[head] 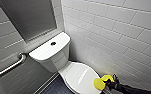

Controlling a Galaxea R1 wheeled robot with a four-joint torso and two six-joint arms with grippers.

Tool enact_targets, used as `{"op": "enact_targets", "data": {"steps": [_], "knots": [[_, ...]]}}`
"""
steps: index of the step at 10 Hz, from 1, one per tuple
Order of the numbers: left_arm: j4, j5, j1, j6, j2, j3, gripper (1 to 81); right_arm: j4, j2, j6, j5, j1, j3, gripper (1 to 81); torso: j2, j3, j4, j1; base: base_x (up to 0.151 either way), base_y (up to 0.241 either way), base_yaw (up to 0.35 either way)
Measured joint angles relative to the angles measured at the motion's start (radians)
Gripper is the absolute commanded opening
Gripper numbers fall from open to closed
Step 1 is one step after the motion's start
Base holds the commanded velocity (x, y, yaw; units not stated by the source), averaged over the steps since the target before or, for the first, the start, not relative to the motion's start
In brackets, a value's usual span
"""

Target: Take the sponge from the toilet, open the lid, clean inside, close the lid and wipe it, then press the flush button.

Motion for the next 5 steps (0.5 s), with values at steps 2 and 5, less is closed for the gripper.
{"op": "enact_targets", "data": {"steps": [2,5], "knots": [[0.0,0.0,0.0,0.0,0.0,0.0,81.1,-0.012,-0.083,-0.007,-0.006,-0.042,0.113,1.0,0.0,0.0,0.0,0.0,0.0,0.0,0.0],[0.0,0.0,0.0,0.001,0.001,0.0,81.1,-0.095,-0.191,-0.009,-0.021,-0.078,0.279,1.0,0.0,0.0,0.0,0.0,0.0,0.0,0.0]]}}
